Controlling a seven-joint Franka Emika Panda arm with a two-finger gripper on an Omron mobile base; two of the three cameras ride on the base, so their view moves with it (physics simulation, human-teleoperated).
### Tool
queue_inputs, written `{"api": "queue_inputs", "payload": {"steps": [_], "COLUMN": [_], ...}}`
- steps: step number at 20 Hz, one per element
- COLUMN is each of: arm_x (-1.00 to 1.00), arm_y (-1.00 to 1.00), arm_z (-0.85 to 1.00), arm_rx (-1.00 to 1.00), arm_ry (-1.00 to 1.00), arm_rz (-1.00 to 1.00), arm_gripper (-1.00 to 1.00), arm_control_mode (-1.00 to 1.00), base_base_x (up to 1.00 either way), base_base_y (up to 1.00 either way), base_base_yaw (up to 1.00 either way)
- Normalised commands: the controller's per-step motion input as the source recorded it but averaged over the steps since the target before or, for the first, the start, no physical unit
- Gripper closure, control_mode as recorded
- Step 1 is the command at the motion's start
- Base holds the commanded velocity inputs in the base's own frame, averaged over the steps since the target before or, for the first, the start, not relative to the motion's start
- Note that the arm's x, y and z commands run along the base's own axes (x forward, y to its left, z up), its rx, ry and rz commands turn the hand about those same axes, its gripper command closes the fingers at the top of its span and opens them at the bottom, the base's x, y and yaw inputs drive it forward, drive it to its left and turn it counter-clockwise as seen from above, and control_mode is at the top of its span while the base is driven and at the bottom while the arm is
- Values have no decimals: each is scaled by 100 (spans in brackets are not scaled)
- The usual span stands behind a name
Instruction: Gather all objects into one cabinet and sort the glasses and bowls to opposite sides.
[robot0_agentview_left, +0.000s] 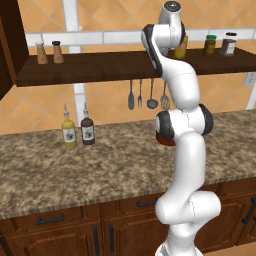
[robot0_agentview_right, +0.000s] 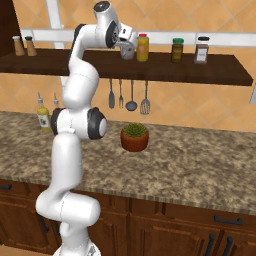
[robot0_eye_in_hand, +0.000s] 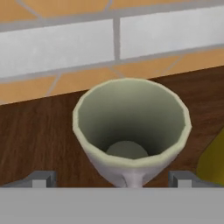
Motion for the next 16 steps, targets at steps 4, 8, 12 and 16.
{"api": "queue_inputs", "payload": {"steps": [4,8,12,16], "arm_x": [0,0,0,0], "arm_y": [-1,-28,-40,-1], "arm_z": [-8,-30,-28,-7], "arm_rx": [0,0,0,-1], "arm_ry": [3,4,2,0], "arm_rz": [0,0,0,0], "arm_gripper": [-100,-100,-100,-100], "arm_control_mode": [-100,-100,-100,-100], "base_base_x": [0,0,0,0], "base_base_y": [0,0,0,0], "base_base_yaw": [0,0,0,0]}}
